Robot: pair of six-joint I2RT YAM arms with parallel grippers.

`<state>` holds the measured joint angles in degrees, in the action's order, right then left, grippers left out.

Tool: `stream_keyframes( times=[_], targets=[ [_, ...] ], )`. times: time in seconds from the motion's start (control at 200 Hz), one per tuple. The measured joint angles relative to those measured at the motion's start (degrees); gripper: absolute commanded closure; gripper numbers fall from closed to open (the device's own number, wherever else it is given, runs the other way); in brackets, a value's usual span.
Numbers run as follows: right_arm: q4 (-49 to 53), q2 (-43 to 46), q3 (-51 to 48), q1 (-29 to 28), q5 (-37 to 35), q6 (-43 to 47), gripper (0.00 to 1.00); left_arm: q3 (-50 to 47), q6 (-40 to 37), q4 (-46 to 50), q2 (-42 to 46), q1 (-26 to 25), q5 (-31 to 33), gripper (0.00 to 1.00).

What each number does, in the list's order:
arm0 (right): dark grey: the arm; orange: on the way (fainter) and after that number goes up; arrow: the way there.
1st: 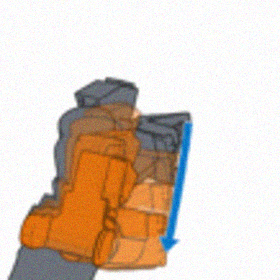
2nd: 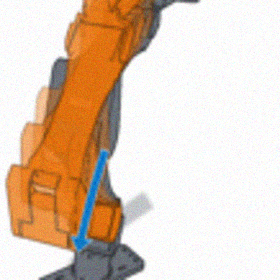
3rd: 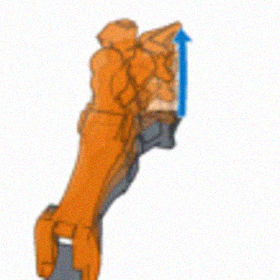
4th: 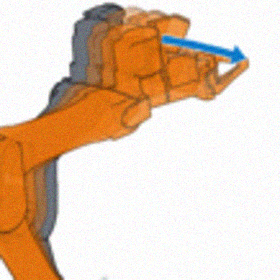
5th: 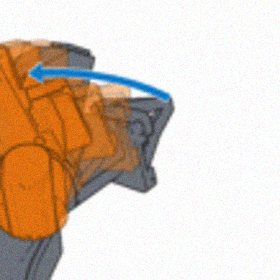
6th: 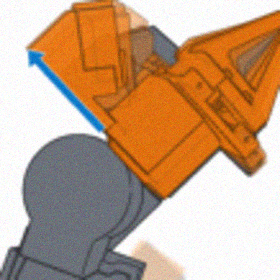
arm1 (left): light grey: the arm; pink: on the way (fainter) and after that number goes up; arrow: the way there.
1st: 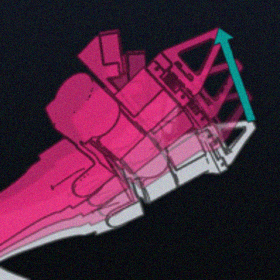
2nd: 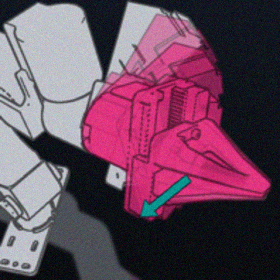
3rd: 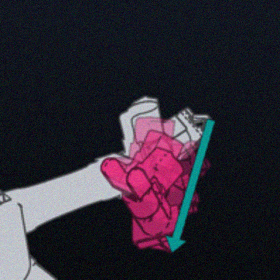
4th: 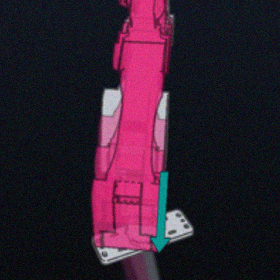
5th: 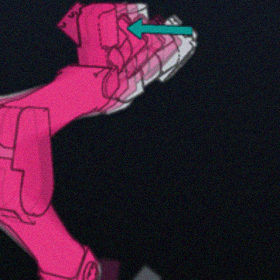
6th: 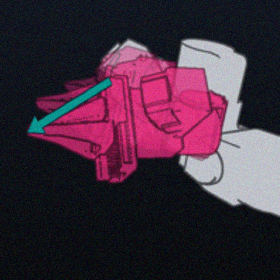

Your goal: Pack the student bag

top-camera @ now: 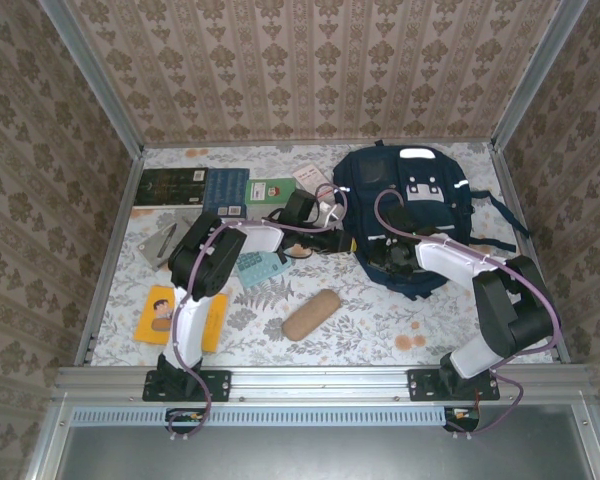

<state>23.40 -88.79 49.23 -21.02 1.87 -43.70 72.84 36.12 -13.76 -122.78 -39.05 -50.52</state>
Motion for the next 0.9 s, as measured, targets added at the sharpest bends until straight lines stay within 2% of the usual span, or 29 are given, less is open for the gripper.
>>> stream_keyframes(
  times=[0.335,0.54,0.66,0.75,0.9],
  targets=[
    [0.20,-0.20,0.26,-0.15,0.00,0.00,0.93,-0.61,0.31,0.07,0.28,0.42,-0.70,0.76],
    [0.61,-0.22,0.57,-0.26,-0.02,-0.02,0.93,-0.59,-0.87,1.97,0.28,0.42,-0.11,0.62],
    [0.61,-0.31,0.57,-0.26,-0.02,0.00,0.93,-0.59,-1.40,2.43,0.28,0.52,0.90,0.60],
    [0.61,-0.31,0.57,-0.26,-0.02,0.00,0.93,-0.59,-1.38,2.36,0.28,0.83,1.92,0.54],
    [0.59,-0.37,0.57,-0.44,-0.09,-0.02,0.93,0.61,-1.36,2.67,0.28,1.66,4.07,0.52]
  ],
)
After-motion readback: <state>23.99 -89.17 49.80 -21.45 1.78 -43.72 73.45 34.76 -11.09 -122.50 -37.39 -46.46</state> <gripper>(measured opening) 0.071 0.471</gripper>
